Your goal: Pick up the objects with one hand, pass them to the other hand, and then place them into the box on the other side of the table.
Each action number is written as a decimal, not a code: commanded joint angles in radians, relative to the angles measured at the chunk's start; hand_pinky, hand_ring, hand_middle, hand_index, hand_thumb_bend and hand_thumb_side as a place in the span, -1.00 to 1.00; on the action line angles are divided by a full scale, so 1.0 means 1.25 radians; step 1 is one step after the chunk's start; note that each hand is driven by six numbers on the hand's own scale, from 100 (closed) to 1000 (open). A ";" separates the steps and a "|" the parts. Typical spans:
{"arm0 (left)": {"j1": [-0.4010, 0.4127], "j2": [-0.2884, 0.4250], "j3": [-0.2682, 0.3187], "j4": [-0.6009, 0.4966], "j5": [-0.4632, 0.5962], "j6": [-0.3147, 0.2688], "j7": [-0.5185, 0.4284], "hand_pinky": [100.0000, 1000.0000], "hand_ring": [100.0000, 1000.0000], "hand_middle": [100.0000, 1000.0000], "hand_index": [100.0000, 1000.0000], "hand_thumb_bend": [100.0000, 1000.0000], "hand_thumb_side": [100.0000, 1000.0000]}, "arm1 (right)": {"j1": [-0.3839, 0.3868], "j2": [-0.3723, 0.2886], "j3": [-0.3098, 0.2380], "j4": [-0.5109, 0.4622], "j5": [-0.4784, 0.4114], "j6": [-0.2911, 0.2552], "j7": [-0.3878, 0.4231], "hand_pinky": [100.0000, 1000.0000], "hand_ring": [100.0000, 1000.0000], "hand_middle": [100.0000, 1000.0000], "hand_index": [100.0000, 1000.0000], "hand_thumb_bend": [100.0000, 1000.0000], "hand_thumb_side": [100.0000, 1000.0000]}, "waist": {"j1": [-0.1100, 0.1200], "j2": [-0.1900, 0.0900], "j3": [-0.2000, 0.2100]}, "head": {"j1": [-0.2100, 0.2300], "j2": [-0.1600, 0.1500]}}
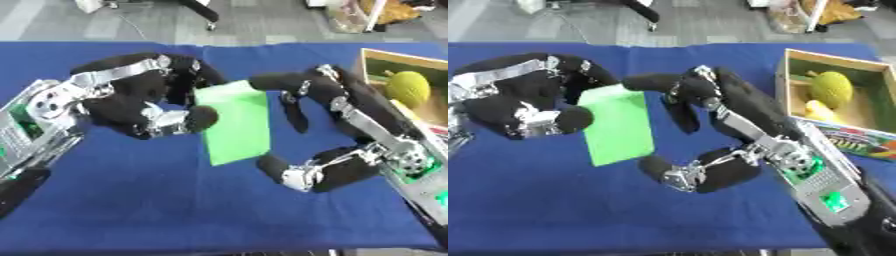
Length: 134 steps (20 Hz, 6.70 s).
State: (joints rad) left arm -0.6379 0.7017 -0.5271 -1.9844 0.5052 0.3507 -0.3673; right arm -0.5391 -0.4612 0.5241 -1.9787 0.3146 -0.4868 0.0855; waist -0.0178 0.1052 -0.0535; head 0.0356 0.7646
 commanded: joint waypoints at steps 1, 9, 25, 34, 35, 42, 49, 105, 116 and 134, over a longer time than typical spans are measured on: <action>-0.018 0.003 -0.001 -0.013 0.005 0.004 -0.010 0.26 -0.13 -0.20 0.14 -1.00 -0.33 | -0.017 -0.001 -0.007 -0.017 0.007 0.003 -0.004 -0.80 -0.76 -0.76 0.82 -0.53 -0.71 | 0.012 -0.024 0.000 | 0.004 0.004; -0.029 -0.009 -0.011 -0.013 0.014 0.016 -0.023 0.26 -0.13 -0.20 0.14 -1.00 -0.32 | -0.022 0.001 -0.003 -0.017 0.026 0.007 -0.014 -0.81 -0.78 -0.77 0.80 -0.54 -0.74 | 0.013 -0.025 -0.001 | 0.002 0.004; -0.050 -0.031 -0.023 -0.013 0.044 0.033 -0.028 0.27 -0.10 -0.18 0.15 -1.00 -0.25 | -0.021 0.002 0.005 -0.017 0.067 0.027 -0.016 -0.82 -0.78 -0.76 0.72 -0.66 -0.80 | 0.013 -0.026 -0.001 | -0.003 0.004; -0.062 -0.036 -0.017 -0.013 0.063 0.027 -0.036 0.27 -0.10 -0.18 0.16 -1.00 -0.24 | -0.013 -0.003 0.001 -0.017 0.111 0.025 -0.021 -0.79 -0.76 -0.72 0.81 -0.60 -0.82 | 0.014 -0.027 -0.002 | -0.005 0.004; -0.062 -0.036 -0.017 -0.013 0.061 0.027 -0.037 0.27 -0.10 -0.18 0.16 -1.00 -0.24 | -0.011 -0.005 0.001 -0.017 0.116 0.022 -0.025 -0.79 -0.75 -0.71 0.84 -0.56 -0.78 | 0.014 -0.027 -0.002 | -0.005 0.004; -0.060 -0.033 -0.012 -0.013 0.055 0.022 -0.036 0.27 -0.10 -0.18 0.16 -1.00 -0.25 | 0.000 -0.012 -0.001 -0.017 0.157 0.021 -0.020 -0.77 -0.74 -0.68 0.90 -0.45 -0.66 | 0.014 -0.026 -0.002 | -0.004 0.004; -0.061 -0.029 -0.009 -0.013 0.036 0.008 -0.046 0.28 -0.09 -0.17 0.17 -1.00 -0.26 | 0.002 -0.012 0.002 -0.017 0.171 0.038 -0.029 -0.82 -0.78 -0.74 0.56 -0.60 -0.70 | 0.014 -0.027 -0.002 | -0.006 0.004; 0.397 -0.167 0.398 -0.013 -0.285 -0.315 0.412 0.44 0.34 0.27 0.46 -0.54 0.54 | -0.011 -0.285 -0.339 0.820 0.068 0.529 -0.255 -0.53 -0.60 -0.55 0.38 -1.00 0.00 | -0.001 -0.018 0.075 | -0.245 0.004; 0.409 -0.185 0.403 -0.013 -0.291 -0.311 0.408 0.44 0.35 0.28 0.47 -0.55 0.57 | 0.035 -0.329 -0.367 0.725 0.176 0.422 -0.097 -0.16 -0.19 -0.07 1.00 -0.26 0.26 | -0.003 -0.018 0.073 | -0.238 0.004; 0.420 -0.204 0.407 -0.013 -0.296 -0.298 0.408 0.44 0.35 0.28 0.47 -0.56 0.59 | 0.104 -0.400 -0.424 0.470 0.200 0.399 0.015 0.00 -0.08 0.08 1.00 -0.34 -1.00 | -0.010 -0.019 0.072 | -0.228 0.004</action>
State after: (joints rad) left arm -0.1090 0.4390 -0.0333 -1.9855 0.1390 -0.0250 0.1412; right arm -0.3991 -0.9086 0.0176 -1.3455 0.5710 0.0094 0.1157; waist -0.0153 0.1004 0.0377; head -0.2538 0.7719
